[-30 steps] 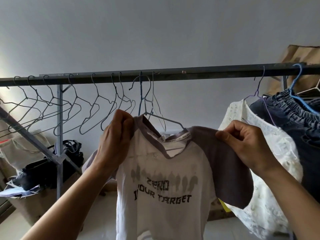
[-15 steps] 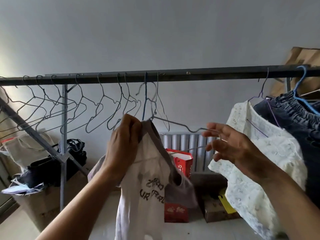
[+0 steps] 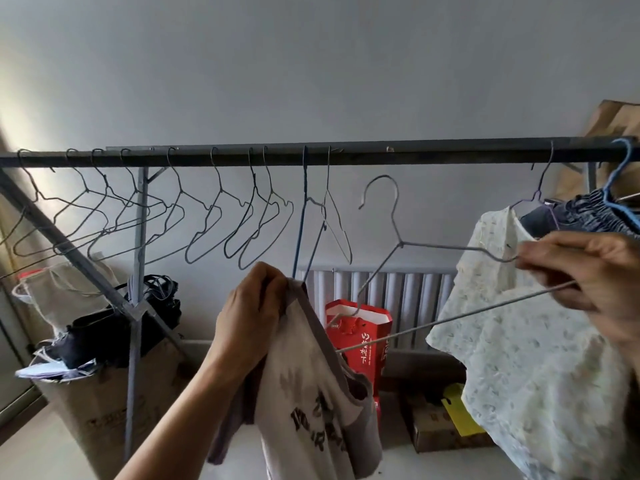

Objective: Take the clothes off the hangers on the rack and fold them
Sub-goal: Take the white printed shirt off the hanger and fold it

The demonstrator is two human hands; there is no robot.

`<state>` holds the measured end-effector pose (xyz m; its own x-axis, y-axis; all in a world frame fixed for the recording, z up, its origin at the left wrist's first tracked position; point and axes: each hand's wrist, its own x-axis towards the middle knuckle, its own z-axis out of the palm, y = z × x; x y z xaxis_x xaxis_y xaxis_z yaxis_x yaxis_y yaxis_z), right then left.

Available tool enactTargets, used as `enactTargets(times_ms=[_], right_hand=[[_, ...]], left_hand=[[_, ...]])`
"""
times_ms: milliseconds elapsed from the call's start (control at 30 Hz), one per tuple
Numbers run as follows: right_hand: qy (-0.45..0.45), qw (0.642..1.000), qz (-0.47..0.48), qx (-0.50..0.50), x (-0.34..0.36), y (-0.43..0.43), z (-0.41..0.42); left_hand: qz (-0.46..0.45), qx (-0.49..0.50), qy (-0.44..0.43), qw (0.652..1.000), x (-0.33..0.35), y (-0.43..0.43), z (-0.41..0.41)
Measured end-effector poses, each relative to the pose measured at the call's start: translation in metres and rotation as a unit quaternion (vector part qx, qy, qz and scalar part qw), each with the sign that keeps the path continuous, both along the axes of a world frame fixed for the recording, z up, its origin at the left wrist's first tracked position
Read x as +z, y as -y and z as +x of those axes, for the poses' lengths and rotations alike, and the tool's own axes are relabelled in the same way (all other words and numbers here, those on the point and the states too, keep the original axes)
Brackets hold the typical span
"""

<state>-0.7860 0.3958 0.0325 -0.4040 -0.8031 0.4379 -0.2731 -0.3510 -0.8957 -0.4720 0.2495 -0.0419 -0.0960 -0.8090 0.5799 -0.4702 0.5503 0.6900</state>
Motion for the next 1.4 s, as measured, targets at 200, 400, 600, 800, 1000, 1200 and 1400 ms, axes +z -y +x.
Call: enactTargets(times_ms=[200,400,600,800,1000,1200,1400], right_hand=[[-0.111,0.983,-0.025,-0.144,0.010,0.022,-0.017],[-0.329,0.871,-0.131,-0.342,0.023,0.079,0.026],[-0.382,0.842,-0.001,-0.380,0.025,0.129,0.049],[-0.417,0.835,0.068,-0.352,0.001,0.133,0.070],[-0.452,0.834,-0.011,-0.315,-0.030,0.118,0.098],[-0.181,0.974,0.029,0.134,-0.059,0.079,0.179],[-0.110,0.967,0.174,0.148,-0.108,0.081,0.193]], left_hand=[[0.004,0.015,0.096,0.995,0.017,-0.008,-0.008],[-0.023,0.016,0.153,0.988,0.035,-0.009,-0.009],[-0.038,-0.002,0.149,0.988,0.044,-0.006,0.003],[-0.033,-0.067,0.079,0.994,0.054,0.003,0.020],[-0.045,-0.107,0.060,0.991,0.059,0.008,0.027],[-0.051,-0.140,0.058,0.987,0.055,0.007,0.025],[-0.039,-0.144,0.042,0.988,0.059,0.001,0.034]])
